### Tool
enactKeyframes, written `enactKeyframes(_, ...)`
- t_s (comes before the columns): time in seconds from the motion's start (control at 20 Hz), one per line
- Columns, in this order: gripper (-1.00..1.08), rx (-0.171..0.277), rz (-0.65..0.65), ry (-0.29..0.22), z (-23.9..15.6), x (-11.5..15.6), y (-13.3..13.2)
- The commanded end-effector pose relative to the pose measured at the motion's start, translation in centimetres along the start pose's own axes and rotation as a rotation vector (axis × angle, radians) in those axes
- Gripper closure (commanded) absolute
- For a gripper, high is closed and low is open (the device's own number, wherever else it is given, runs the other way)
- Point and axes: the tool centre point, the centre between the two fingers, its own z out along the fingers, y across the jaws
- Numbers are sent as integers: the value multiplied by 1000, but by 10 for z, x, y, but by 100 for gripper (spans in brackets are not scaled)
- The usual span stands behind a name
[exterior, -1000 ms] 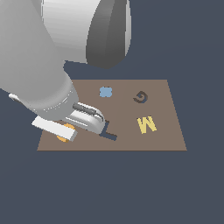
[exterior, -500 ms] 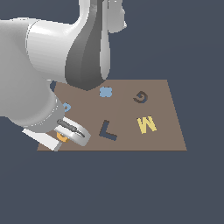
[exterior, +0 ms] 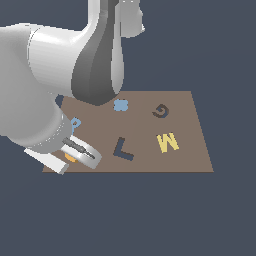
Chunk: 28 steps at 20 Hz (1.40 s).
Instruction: Insert a designated object into the corresponding slot on a board.
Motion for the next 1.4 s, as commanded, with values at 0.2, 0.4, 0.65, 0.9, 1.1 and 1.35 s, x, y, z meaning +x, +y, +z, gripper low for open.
enactKeyframes(0.2,-92,0,-1,0,8,0,0)
enactKeyframes(0.4,-92,0,-1,0,19,-1,0)
enactKeyframes(0.65,108,0,-1,0,19,-1,0)
enactKeyframes(0.9,108,0,-1,0,19,-1,0)
enactKeyframes(1.1,108,1,-3,0,19,-1,-1)
enactKeyframes(1.35,108,1,-35,0,19,2,-5)
